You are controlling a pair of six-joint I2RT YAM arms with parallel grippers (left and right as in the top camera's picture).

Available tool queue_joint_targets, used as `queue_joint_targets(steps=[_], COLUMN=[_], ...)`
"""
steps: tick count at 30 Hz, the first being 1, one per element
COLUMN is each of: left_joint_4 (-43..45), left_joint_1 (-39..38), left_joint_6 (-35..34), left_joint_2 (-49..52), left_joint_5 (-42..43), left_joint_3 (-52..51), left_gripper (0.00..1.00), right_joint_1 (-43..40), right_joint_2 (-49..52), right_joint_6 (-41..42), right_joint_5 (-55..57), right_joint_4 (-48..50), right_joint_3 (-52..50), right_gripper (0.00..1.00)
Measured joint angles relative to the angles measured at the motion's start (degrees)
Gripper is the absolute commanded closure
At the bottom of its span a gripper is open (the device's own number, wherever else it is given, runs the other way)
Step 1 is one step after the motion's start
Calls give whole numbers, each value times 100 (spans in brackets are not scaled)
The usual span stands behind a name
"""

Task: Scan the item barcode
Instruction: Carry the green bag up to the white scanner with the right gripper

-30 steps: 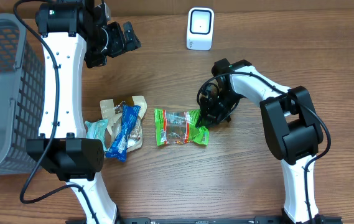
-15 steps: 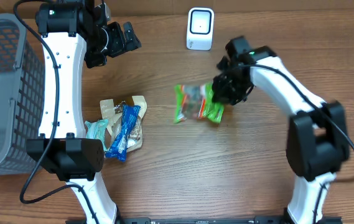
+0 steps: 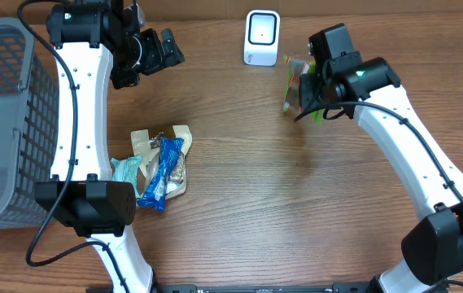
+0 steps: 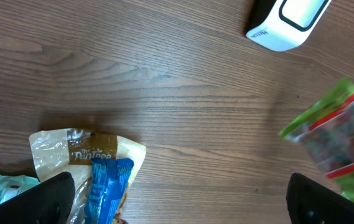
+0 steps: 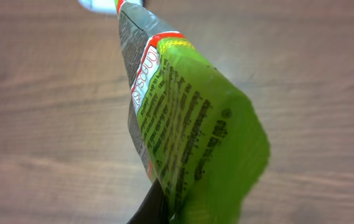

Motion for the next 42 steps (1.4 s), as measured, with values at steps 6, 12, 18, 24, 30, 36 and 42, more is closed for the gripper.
queue_joint_targets(steps=[6, 12, 18, 24, 30, 36, 42], left_joint_4=[-2, 2, -7, 2, 0, 0, 0], left_joint_1=[0, 0, 0, 0, 0, 0, 0], left_joint_6=[0, 0, 2, 13, 15, 13, 13], left_joint_2=[0, 0, 0, 0, 0, 0, 0], left_joint_5=[0, 0, 2, 0, 0, 0, 0], left_joint_3=[0, 0, 0, 0, 0, 0, 0], left_gripper=[0, 0, 0, 0, 0, 0, 0], right_joint_1=[520, 946, 942, 942, 942, 942, 942], right_joint_2=[-13, -7, 476, 1432, 1897, 1941, 1945], right_joint_6=[-76, -1121, -2273, -3453, -4057, -4284, -4330], right_joint_5=[1657, 2695, 3305, 3729, 3921, 3834, 3390], right_joint_4=[1141, 3088, 4826, 6369, 7267, 7582, 7801], right_joint_3=[0, 13, 50, 50, 46, 46, 46], right_gripper=[96, 96, 96, 96, 96, 96, 96])
